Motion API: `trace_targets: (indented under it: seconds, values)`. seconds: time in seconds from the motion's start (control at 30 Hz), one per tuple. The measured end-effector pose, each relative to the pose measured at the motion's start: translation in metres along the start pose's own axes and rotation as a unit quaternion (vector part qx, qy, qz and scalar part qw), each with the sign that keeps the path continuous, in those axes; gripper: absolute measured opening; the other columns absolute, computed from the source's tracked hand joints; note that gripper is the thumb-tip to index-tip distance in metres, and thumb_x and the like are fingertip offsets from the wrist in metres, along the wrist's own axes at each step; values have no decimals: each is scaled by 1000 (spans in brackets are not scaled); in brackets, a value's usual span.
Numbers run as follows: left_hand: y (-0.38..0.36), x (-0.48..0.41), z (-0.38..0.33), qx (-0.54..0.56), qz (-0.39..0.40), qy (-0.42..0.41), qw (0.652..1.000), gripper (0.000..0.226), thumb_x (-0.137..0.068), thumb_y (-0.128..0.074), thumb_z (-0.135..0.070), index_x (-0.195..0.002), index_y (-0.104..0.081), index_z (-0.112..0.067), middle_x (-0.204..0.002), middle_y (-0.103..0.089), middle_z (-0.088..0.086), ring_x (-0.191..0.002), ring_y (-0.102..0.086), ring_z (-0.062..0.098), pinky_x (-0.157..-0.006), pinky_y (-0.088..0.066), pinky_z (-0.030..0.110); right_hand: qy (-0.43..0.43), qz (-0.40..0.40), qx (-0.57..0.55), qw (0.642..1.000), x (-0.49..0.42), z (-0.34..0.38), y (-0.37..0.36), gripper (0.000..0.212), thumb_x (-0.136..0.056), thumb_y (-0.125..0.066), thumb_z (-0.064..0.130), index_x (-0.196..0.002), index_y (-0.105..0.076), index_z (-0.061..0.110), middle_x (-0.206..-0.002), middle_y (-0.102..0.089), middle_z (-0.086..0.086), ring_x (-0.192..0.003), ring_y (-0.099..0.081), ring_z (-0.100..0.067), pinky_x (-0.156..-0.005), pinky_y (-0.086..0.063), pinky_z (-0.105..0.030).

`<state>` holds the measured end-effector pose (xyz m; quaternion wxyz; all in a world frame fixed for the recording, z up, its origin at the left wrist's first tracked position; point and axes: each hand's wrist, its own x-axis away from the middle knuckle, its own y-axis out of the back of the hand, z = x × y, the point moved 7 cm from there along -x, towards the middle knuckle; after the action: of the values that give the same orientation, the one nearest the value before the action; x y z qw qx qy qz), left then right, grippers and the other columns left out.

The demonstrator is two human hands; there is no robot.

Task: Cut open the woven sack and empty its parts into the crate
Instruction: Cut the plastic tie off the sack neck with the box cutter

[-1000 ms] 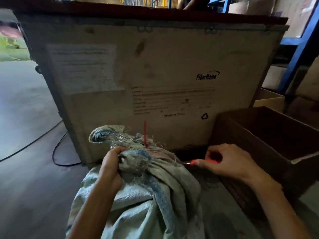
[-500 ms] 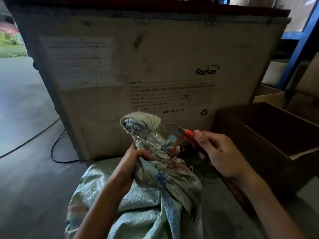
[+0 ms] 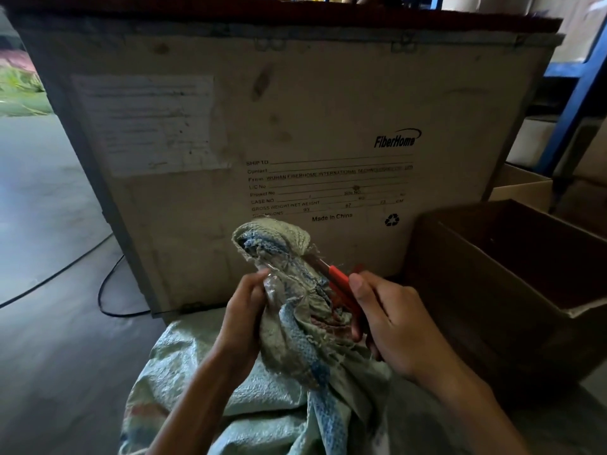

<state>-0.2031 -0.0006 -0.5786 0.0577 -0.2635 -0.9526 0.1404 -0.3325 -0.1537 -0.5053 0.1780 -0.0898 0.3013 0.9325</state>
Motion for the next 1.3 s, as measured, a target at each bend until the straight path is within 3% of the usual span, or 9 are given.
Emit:
trace_targets:
  seconds: [0.13, 0.2, 0.3, 0.43, 0.6, 0.8, 1.0, 1.13, 1.3]
  values:
    - [-8, 0, 0, 5, 21, 15, 1000, 58, -99, -34, -62, -127, -68, -25, -125, -73, 10, -119, -67, 27, -101, -52, 45, 27, -14, 68, 997, 2, 7, -1, 38, -101, -32, 53, -87, -57, 29, -61, -64, -10, -43, -56, -18, -44, -49, -41]
    - [-12, -2, -1, 9, 49, 12, 999, 64, -99, -30, -65, -129, -66, -22, -129, -70, 11, -123, -65, 27, -98, -56, 40, 44, -15, 119, 992, 3, 12, -2, 41, -99, -29, 59, -88, -54, 29, -61, -63, -9, -44, -56, -19, -48, -49, -46]
    - [-21, 0, -4, 8, 76, 17, 997, 64, -100, -26, -65, -130, -66, -25, -132, -68, 10, -125, -63, 24, -94, -57, 32, 70, -33, 143, 987, 5, 19, -3, 45, -98, -25, 64, -90, -53, 30, -56, -58, -2, -44, -55, -15, -44, -46, -38]
    - [-20, 1, -5, 2, 65, 19, 998, 68, -93, -34, -71, -130, -66, -24, -131, -69, 8, -124, -64, 22, -102, -48, 40, 85, -69, 157, 981, 7, 27, -2, 43, -98, -26, 61, -90, -54, 30, -48, -48, 4, -44, -52, -13, -41, -32, -20]
    - [-17, 3, -10, -3, 44, -12, 999, 72, -87, -45, -69, -142, -53, -24, -134, -67, 7, -125, -63, 22, -108, -44, 45, 88, -78, 167, 979, 7, 31, -2, 39, -99, -29, 58, -87, -53, 29, -47, -47, 6, -45, -52, -12, -42, -32, -19]
    - [-18, 7, -17, -19, 21, -56, 998, 58, -87, -48, -64, -132, -60, -29, -126, -72, 3, -118, -68, 20, -95, -53, 39, 95, -82, 178, 976, 8, 33, -1, 39, -99, -27, 60, -87, -52, 32, -51, -51, 5, -48, -55, -10, -43, -33, -18]
    - [-6, 9, -26, 31, -52, -79, 995, 53, -92, -50, -49, -126, -62, -10, -117, -74, 18, -107, -71, 33, -87, -59, 45, 83, -96, 176, 976, 7, 27, 0, 38, -94, -34, 70, -83, -52, 39, -52, -58, 9, -51, -59, -6, -42, -33, -14]
    - [6, 6, -26, 72, -86, -74, 991, 46, -99, -47, -39, -126, -61, -4, -114, -75, 19, -97, -74, 30, -76, -63, 39, 26, -63, 132, 989, 5, 7, -5, 43, -89, -37, 74, -89, -61, 38, -57, -62, 5, -50, -59, -9, -47, -48, -30]
    - [23, 1, -28, 105, -120, -67, 985, 45, -100, -47, -41, -115, -68, -4, -104, -79, 16, -88, -78, 27, -65, -62, 34, -81, 45, 187, 978, 5, -21, -3, 52, -84, -33, 76, -94, -65, 36, -73, -68, 4, -78, -67, -16, -73, -57, -42]
